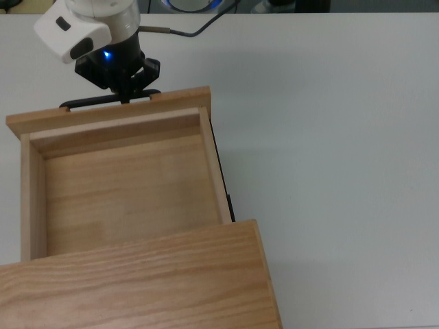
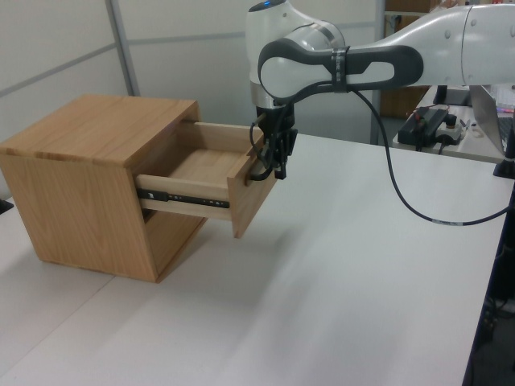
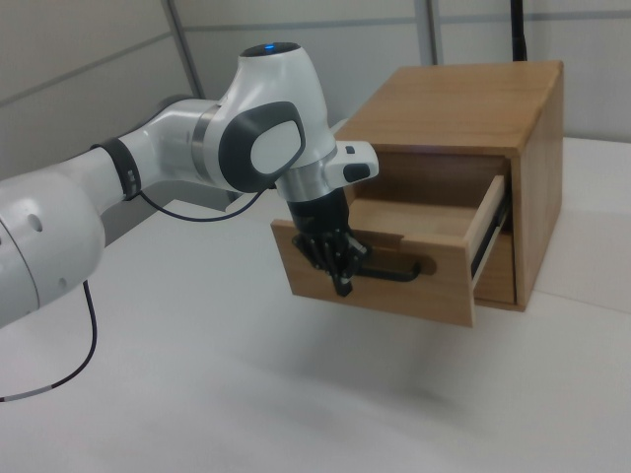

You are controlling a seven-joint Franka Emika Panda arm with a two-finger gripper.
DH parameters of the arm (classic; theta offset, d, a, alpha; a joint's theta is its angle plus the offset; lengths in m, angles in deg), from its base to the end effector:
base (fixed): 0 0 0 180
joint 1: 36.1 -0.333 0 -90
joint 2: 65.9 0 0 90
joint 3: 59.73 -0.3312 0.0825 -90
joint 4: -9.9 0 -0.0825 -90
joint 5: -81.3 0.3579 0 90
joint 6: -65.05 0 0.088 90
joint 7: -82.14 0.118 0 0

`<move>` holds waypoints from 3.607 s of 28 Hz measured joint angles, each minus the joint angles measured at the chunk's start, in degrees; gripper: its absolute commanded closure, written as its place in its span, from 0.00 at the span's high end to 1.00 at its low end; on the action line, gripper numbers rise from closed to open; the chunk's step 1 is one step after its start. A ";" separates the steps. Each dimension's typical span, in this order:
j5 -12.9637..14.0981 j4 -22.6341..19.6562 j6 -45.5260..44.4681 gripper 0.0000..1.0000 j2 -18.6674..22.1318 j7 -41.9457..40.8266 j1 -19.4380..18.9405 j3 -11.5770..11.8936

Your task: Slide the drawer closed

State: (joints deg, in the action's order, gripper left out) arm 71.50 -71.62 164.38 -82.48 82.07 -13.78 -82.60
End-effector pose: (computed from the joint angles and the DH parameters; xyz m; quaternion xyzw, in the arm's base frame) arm 0.6253 -0.0455 0.5538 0.9993 0.0087 0.0220 0.0292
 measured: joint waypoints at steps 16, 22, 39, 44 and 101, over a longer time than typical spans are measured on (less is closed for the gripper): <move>-6.06 0.93 18.17 0.00 -4.67 6.03 -1.79 -0.11; -8.58 1.22 23.95 0.00 -6.34 6.89 -2.46 -0.34; -18.95 1.60 40.35 0.00 -13.33 13.80 -4.05 -2.22; -20.51 1.76 44.36 0.00 -13.70 15.73 -4.22 -2.27; 7.00 4.30 -5.02 1.00 4.26 1.53 4.10 -2.30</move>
State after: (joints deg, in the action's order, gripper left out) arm 78.50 -67.32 159.36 -78.22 83.60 -9.68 -84.90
